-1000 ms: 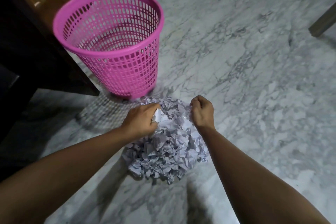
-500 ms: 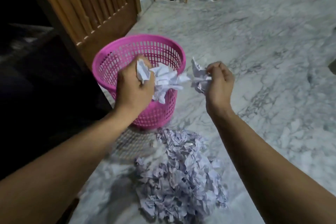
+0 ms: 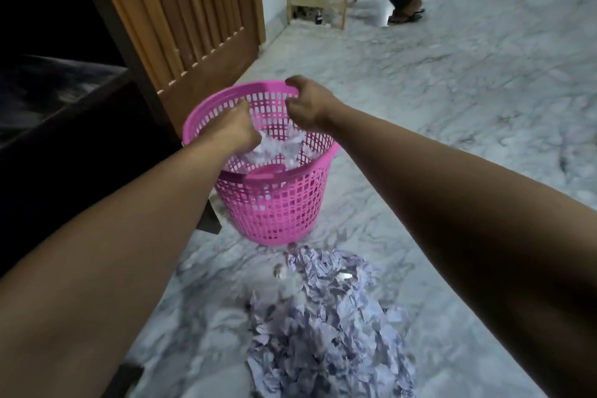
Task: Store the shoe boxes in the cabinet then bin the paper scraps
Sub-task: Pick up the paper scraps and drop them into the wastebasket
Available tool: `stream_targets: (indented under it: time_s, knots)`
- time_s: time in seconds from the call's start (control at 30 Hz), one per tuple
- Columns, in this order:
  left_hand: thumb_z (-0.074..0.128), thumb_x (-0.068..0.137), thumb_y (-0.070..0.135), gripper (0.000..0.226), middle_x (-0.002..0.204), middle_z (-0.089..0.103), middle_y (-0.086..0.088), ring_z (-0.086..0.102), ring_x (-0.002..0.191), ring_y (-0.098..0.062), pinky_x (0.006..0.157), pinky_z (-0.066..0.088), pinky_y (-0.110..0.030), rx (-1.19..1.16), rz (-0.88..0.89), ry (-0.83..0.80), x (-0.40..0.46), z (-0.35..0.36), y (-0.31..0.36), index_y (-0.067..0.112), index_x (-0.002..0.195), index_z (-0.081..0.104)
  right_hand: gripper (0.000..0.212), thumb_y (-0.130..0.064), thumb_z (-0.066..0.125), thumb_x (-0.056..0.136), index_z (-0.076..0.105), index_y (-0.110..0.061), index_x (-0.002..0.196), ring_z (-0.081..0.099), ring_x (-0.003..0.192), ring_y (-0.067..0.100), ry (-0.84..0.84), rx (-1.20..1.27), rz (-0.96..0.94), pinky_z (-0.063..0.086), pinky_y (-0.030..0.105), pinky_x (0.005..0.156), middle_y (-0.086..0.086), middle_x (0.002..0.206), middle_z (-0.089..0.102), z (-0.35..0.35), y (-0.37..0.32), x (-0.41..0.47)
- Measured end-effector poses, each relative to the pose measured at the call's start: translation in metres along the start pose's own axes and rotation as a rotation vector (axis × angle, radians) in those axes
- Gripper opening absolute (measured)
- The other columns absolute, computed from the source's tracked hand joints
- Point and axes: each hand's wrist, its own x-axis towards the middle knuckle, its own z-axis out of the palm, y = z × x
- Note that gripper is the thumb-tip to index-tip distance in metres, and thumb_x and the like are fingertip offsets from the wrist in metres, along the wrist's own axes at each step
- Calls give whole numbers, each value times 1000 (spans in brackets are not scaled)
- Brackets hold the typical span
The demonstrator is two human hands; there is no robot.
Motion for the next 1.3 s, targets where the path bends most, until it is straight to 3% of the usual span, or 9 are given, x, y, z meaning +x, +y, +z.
stream_targets:
  time_s: [0.1,0.23,0.3,0.4,0.47,0.57,0.7,0.9,1.3]
  knots:
    - [64,85,29,63,143,46,-6,43,134,-38,106,42,-55,30,113,235,-21,8,8,31,143,39,46,-19,47,92,59,-12,135,69,98,19,293,156,-65,51,26,82,6,110,73,-7,25,-28]
    - [58,88,24,41,127,54,-9,46,120,-31,102,33,-36,-136,638,571,-109,28,26,16,129,59,30,-9,44,91,67,-13,110,62,69,2,687,437,-8,50,23,66,-4,86,69,9,80,-92]
    - [63,87,24,41,124,55,-11,49,117,-33,101,34,-39,-177,798,448,-157,72,10,10,125,62,25,-10,47,94,66,-17,108,60,66,9,674,417,89,52,31,67,-5,84,67,38,119,-134]
    - [66,78,64,93,162,18,-4,18,148,-34,115,26,-58,-85,479,-80,-231,157,-42,30,155,27,23,-35,52,99,63,-29,118,63,91,15,455,180,189,54,41,82,-6,100,65,94,182,-220]
    - [61,57,93,136,162,-34,7,-28,152,-28,121,6,-63,35,170,-355,-266,206,-84,43,155,-18,50,-61,49,96,51,-36,139,57,119,23,268,-30,241,49,44,97,1,127,58,129,209,-281]
    - [49,42,107,150,150,-53,5,-45,142,-31,120,-5,-65,191,140,-529,-297,244,-124,42,147,-36,108,-96,39,72,-3,-48,160,12,156,26,-131,-276,391,20,56,123,4,169,8,170,221,-354]
    - [43,61,102,127,158,-43,8,-32,150,-29,123,4,-59,134,376,-544,-302,263,-124,44,152,-26,119,-100,36,68,-37,-49,147,-15,157,34,-384,-466,340,4,61,123,8,169,-24,203,218,-376]
    - [55,92,53,79,167,7,4,30,145,-27,108,42,-42,5,577,-386,-272,276,-95,42,158,11,56,-53,57,94,35,-31,141,34,140,33,-285,-348,230,41,46,107,9,156,27,207,217,-337]
    - [38,97,28,12,96,54,5,44,85,-19,61,44,-39,8,636,-264,-238,264,-85,23,99,48,32,-34,45,86,62,-20,110,57,85,26,81,-64,378,44,34,66,1,94,55,165,235,-314]
